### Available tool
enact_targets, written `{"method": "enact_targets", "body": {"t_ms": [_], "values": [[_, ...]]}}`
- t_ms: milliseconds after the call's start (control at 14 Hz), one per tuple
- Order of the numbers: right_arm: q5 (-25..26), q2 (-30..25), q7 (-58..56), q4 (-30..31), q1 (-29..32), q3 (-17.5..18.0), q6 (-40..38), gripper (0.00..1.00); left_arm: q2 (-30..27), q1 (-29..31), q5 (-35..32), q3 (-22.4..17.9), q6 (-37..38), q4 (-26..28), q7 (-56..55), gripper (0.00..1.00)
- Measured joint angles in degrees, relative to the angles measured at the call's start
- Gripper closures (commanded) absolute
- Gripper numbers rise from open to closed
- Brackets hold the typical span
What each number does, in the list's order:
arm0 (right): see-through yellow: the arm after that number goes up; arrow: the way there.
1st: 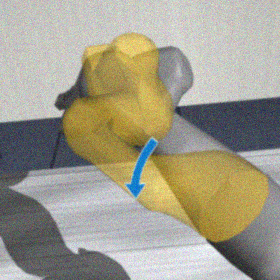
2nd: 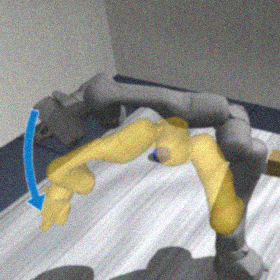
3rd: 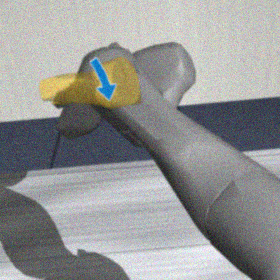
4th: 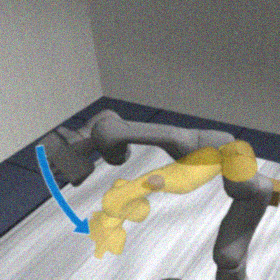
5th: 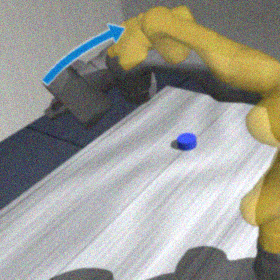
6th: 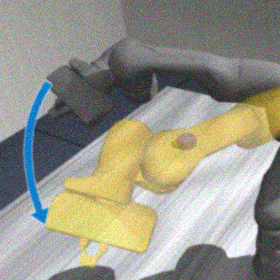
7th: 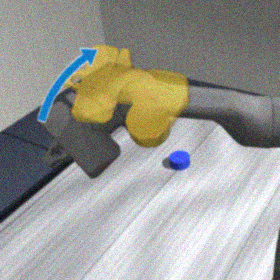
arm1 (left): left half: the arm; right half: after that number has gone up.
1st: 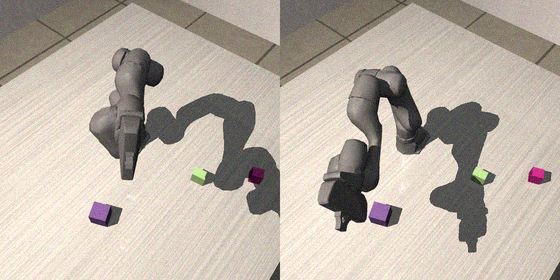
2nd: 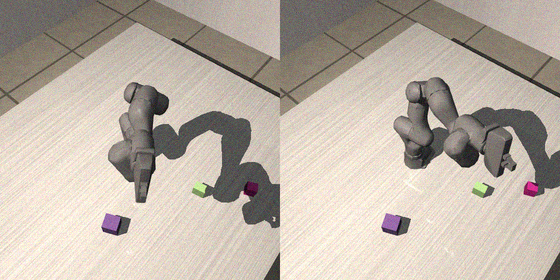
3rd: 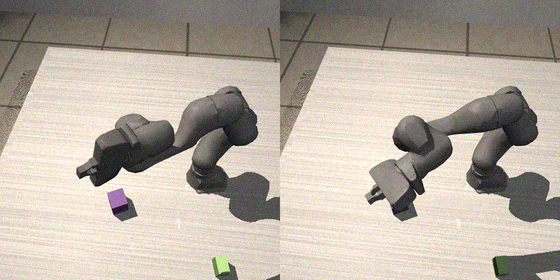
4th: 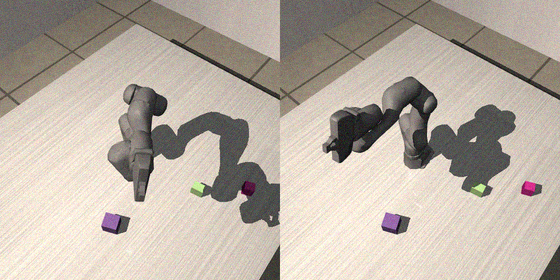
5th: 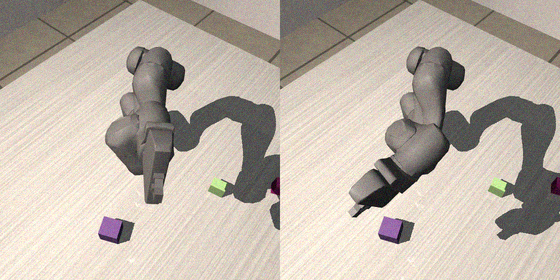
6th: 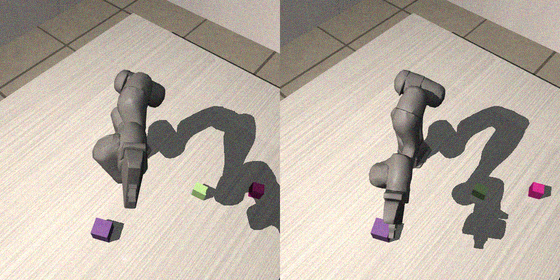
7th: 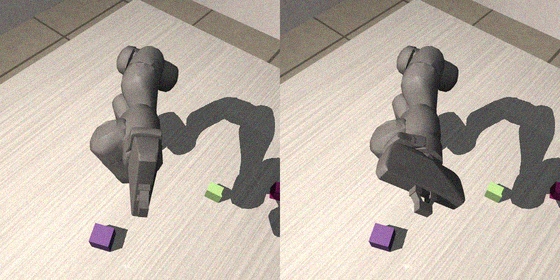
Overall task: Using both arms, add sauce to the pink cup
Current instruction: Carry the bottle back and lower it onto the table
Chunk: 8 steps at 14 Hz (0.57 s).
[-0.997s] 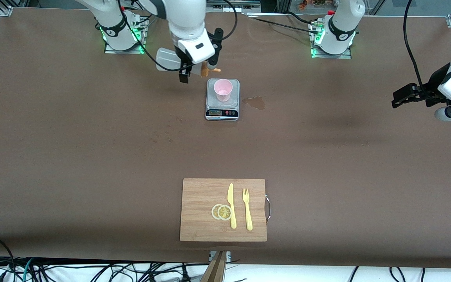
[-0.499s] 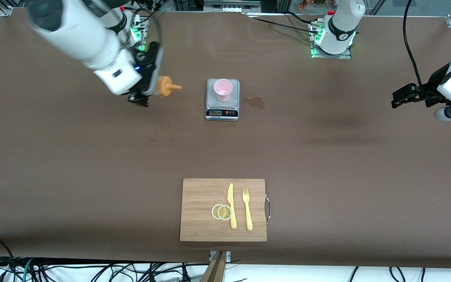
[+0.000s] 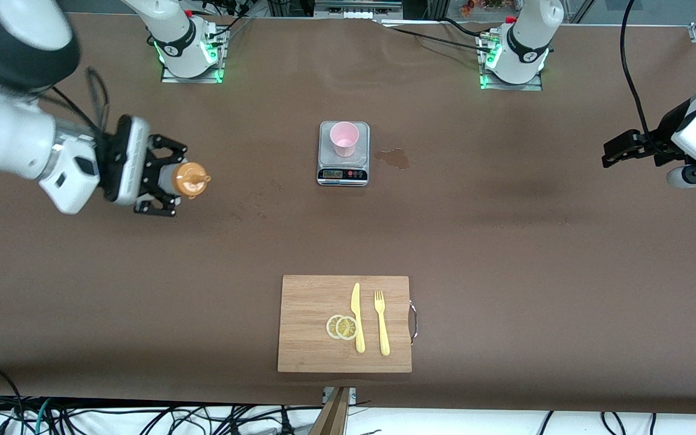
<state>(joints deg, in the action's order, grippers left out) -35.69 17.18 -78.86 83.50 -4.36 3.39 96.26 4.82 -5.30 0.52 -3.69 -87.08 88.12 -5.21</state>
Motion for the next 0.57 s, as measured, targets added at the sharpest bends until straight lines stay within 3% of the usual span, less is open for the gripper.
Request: {"method": "enact_targets", "body": {"t_ms": [356, 570], "values": [[-21.0, 10.9, -25.2, -2.9, 2.3, -11.2, -8.9, 1.00, 0.2, 0.0, 0.0, 0.0, 0.0, 0.0, 0.0, 0.00], [-29.8, 18.6, -38.5, -3.0, 3.9, -15.4, -15.5, 1.00, 0.2, 0.0, 0.0, 0.0, 0.0, 0.0, 0.0, 0.00]]}}
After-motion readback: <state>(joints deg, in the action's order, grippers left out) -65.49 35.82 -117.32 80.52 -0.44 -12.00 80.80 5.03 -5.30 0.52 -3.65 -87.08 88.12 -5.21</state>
